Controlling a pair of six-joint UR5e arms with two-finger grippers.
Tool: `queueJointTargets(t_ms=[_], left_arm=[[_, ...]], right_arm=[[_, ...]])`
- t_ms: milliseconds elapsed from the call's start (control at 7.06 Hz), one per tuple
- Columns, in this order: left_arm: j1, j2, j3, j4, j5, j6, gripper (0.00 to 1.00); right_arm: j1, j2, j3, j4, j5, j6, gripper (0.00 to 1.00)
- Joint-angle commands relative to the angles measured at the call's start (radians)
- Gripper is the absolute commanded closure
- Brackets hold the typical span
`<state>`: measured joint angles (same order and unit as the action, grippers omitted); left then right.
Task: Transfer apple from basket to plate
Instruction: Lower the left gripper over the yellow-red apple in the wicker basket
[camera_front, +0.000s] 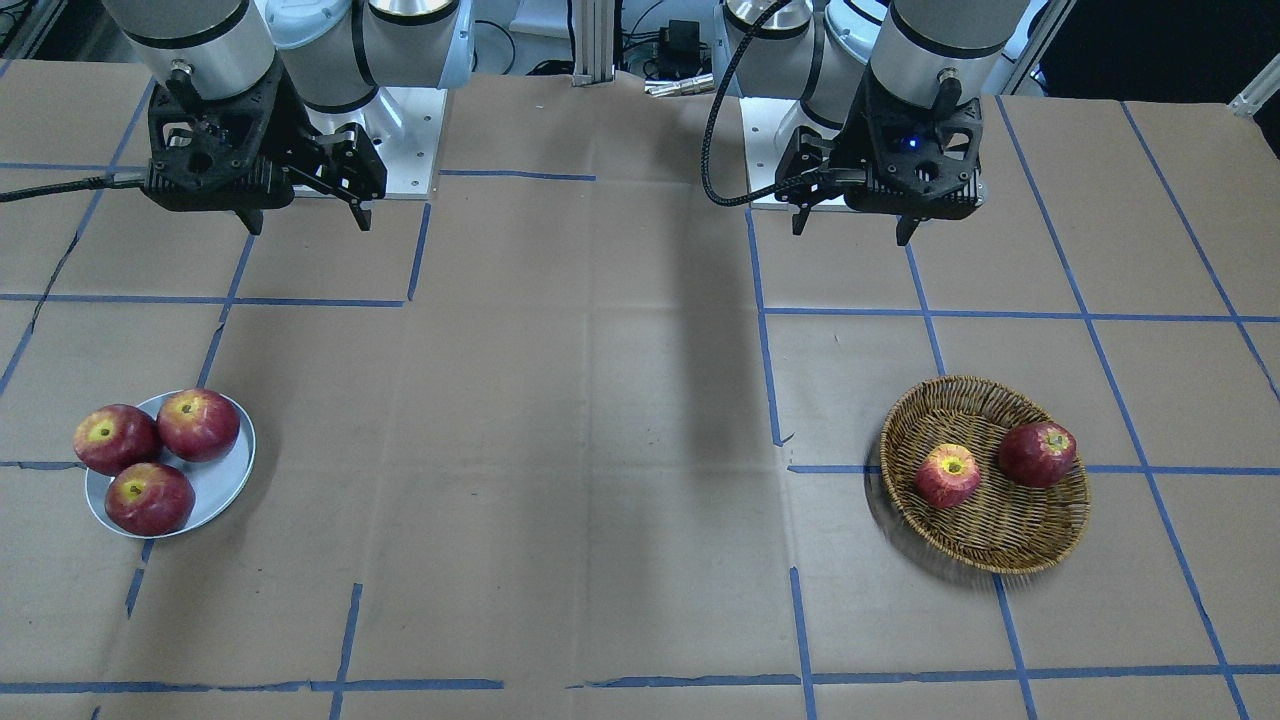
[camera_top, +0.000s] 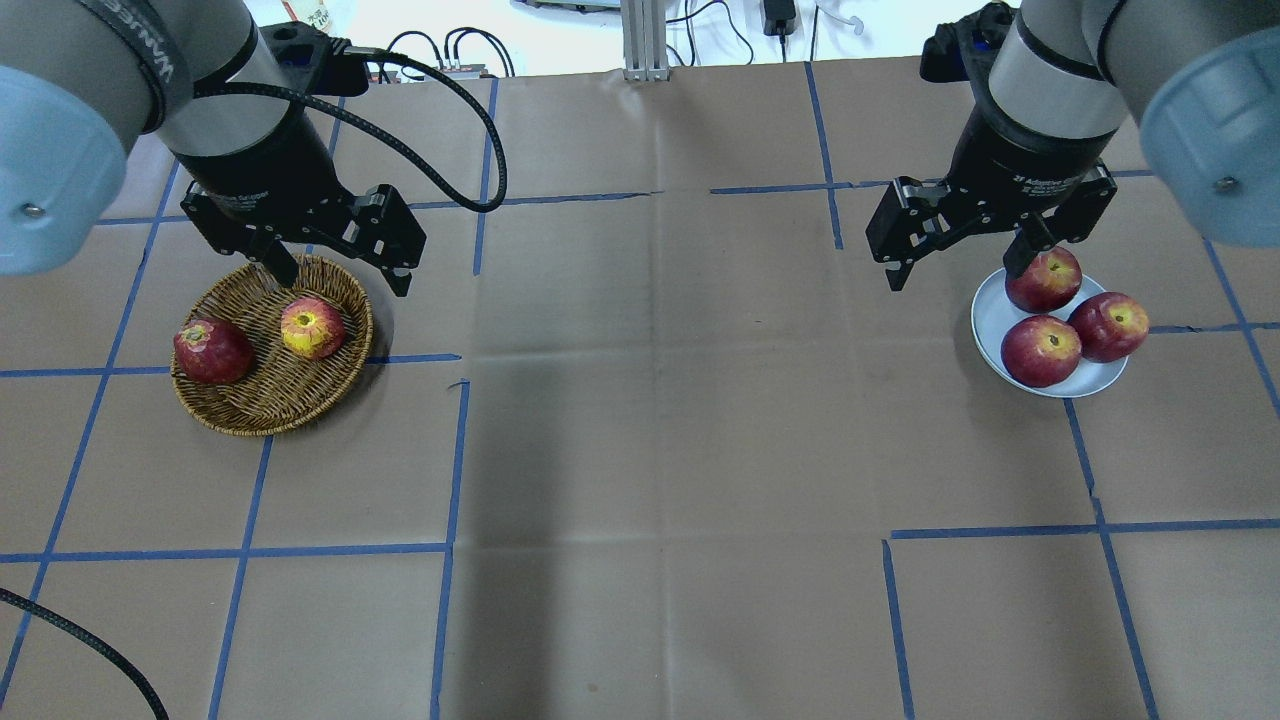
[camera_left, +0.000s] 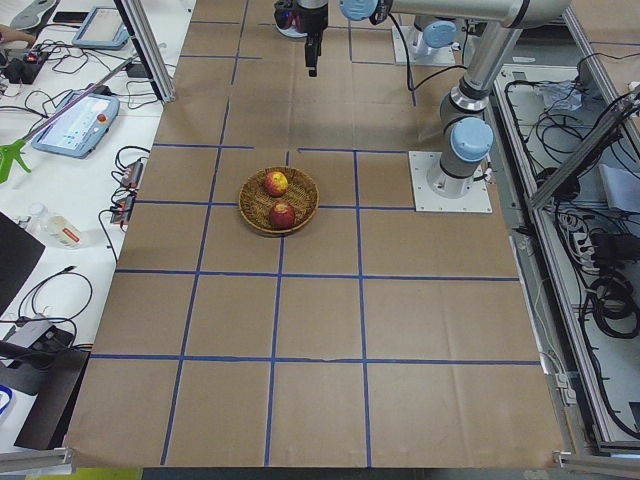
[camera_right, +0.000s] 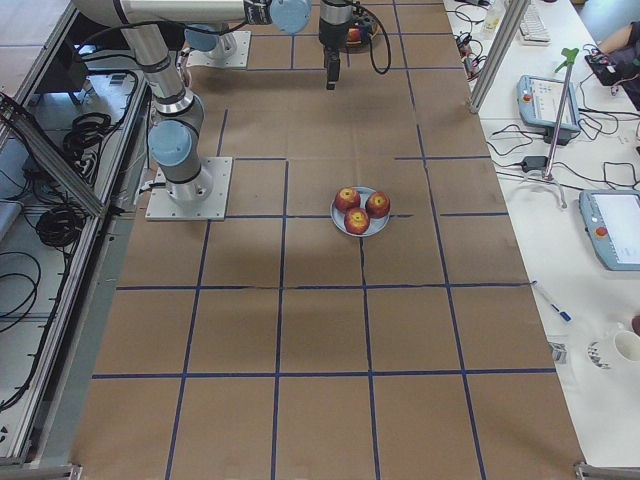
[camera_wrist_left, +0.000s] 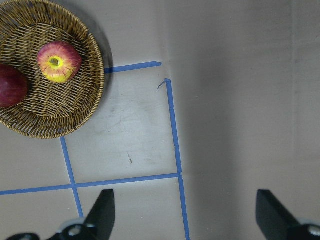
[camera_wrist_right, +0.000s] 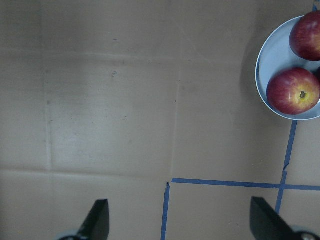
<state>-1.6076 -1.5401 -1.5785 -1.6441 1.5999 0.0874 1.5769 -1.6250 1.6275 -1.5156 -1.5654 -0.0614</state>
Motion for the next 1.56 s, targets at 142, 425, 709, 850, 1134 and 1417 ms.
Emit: queueJointTargets(t_ms=[142, 425, 709, 850, 1134, 1417], left_arm=[[0.002, 0.0, -0.005, -0.002, 0.0, 0.0, 0.01], [0.002, 0.003, -0.023, 0.007, -0.002, 0.002, 0.01], [0.005, 0.002, -0.023, 0.014, -0.002, 0.035, 0.01], [0.012, -0.005, -0.023, 0.014, -0.002, 0.061, 0.01], [0.089, -0.006, -0.05, 0.015, -0.003, 0.154, 0.01], [0.162, -0.014, -0.095, 0.085, -0.006, 0.304, 0.01]], right_arm=[[0.0, 0.001, 0.0, 0.0, 0.001, 0.0, 0.0], [0.0, 0.001, 0.002, 0.0, 0.001, 0.0, 0.0], [0.0, 0.001, 0.002, 0.0, -0.001, 0.0, 0.0], [0.0, 0.001, 0.002, 0.0, 0.001, 0.0, 0.0], [0.0, 0.001, 0.002, 0.0, 0.001, 0.0, 0.0], [0.0, 0.001, 0.002, 0.002, -0.001, 0.0, 0.0]])
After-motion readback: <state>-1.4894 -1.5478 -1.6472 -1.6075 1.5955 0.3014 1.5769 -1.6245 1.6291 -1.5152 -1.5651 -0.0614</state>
